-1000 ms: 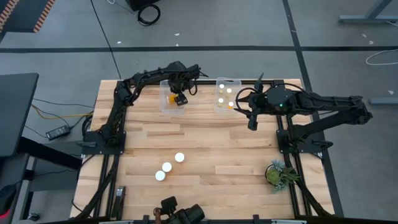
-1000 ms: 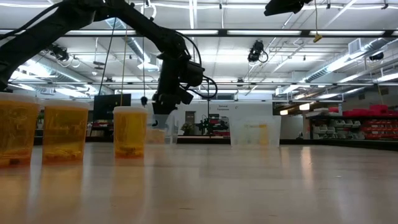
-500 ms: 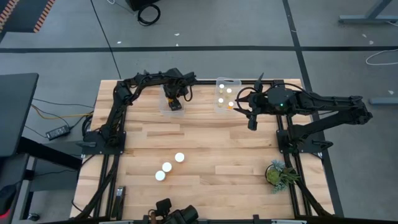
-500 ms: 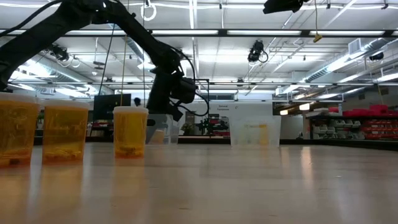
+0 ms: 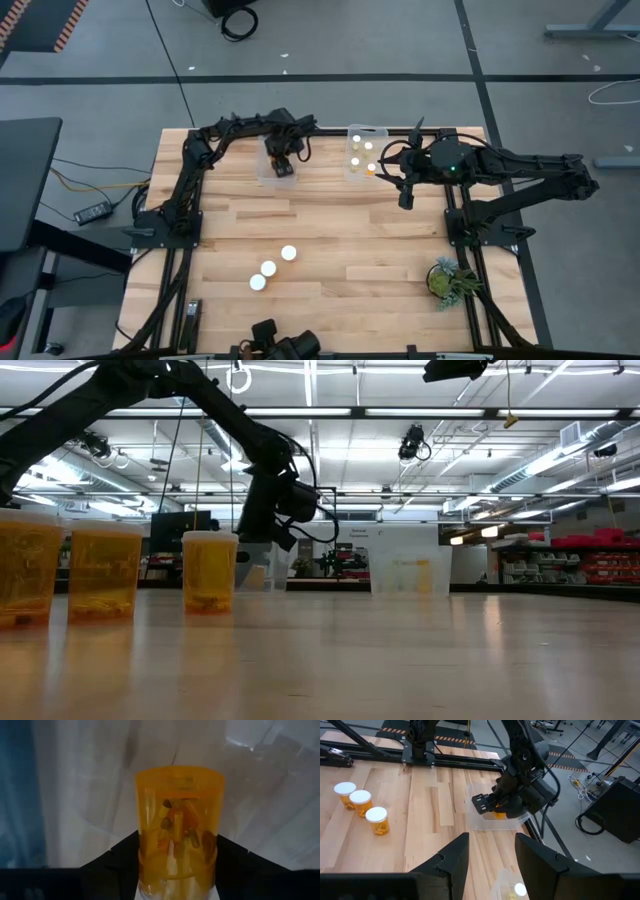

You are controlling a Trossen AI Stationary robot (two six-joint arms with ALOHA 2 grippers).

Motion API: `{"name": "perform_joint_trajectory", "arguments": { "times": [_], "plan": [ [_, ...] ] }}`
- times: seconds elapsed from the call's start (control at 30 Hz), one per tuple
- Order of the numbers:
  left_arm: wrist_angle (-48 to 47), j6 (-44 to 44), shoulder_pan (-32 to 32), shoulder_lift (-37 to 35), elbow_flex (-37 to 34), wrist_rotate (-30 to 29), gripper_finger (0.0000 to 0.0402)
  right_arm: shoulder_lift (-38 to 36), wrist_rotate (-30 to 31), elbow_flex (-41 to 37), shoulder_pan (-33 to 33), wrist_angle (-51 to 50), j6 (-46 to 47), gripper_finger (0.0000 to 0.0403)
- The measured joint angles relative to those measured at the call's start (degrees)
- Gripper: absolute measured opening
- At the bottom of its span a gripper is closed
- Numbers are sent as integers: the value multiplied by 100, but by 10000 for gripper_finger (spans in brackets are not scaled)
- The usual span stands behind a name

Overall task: Pick and place medicine bottles into bin by pill shape (circle, oval)
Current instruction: Put the top big orange pill bottle into the left transparent bin

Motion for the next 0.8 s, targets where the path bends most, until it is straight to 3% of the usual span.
{"name": "perform_joint_trajectory", "arguments": {
  "times": [0.27, 0.47, 0.53, 0.7, 0.8],
  "plan": [
    [-824, -200, -142, 0, 903, 0, 214, -7, 0, -204, -32, 256, -258, 166],
    [-1650, -500, -357, 0, 1786, 269, 207, 0, -257, -1261, -571, 2029, -1360, 166],
    [-1880, -628, -473, 0, 2092, 313, 206, 7, -794, -1560, -902, 2606, -1564, 166],
    [-2183, -638, -848, -1, 2867, 501, 211, 2, -3200, -1813, -2089, 3033, -1456, 164],
    [-2180, -528, -1108, 0, 3349, 507, 209, 10, -4016, -2021, -2613, 3459, -1260, 163]
  ]
}}
